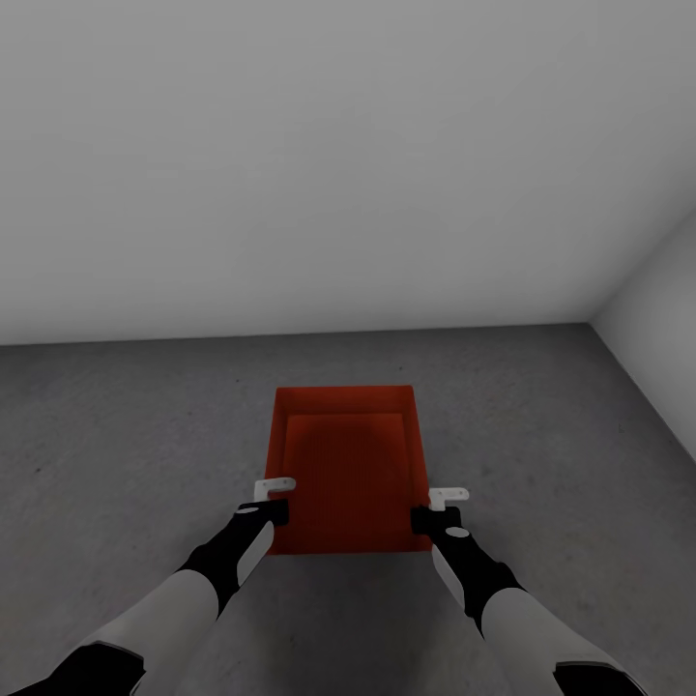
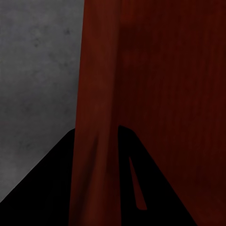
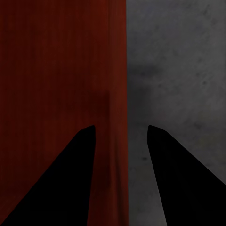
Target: Move the two storage containers from the living room to the garage. In the garage, place one container on the floor and stack the other container on top of it (either order is fine).
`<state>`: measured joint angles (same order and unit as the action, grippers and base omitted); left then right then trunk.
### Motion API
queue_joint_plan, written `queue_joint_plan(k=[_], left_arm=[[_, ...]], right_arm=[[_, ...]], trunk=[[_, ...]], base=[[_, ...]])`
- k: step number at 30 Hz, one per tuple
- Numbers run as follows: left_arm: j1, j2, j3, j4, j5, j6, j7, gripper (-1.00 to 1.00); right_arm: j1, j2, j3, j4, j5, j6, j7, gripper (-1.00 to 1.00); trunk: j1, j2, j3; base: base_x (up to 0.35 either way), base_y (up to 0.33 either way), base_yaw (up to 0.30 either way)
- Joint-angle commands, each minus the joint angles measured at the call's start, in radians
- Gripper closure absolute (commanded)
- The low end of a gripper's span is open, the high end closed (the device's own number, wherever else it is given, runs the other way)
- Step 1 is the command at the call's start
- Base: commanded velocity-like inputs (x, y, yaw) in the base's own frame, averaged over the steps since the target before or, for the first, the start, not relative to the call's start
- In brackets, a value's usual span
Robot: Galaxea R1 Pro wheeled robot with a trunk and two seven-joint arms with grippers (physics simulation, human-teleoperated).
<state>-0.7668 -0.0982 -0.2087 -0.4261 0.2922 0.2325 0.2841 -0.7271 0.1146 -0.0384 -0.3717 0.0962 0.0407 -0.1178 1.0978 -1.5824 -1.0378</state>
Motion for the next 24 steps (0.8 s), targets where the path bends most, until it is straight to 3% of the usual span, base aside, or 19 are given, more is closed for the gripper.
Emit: queue_joint_plan(k=[1,17,24], left_arm=[[0.0,0.0,-0.001,-0.005,-0.008,-0.07,0.014,1.0],[0.0,0.0,0.0,-0.005,-0.008,-0.07,0.014,1.0],[0.0,0.0,0.0,-0.005,-0.008,-0.07,0.014,1.0]], right_arm=[[0.0,0.001,-0.029,0.001,0.011,0.004,-0.031,1.0],[0.0,0.001,-0.029,0.001,0.011,0.005,-0.03,1.0],[0.0,0.001,-0.029,0.001,0.011,0.004,-0.03,1.0]], trunk=[[0.004,-0.008,-0.004],[0.008,-0.015,-0.007],[0.035,-0.064,-0.029]], base=[[0.0,0.0,0.0],[0.0,0.0,0.0],[0.0,0.0,0.0]])
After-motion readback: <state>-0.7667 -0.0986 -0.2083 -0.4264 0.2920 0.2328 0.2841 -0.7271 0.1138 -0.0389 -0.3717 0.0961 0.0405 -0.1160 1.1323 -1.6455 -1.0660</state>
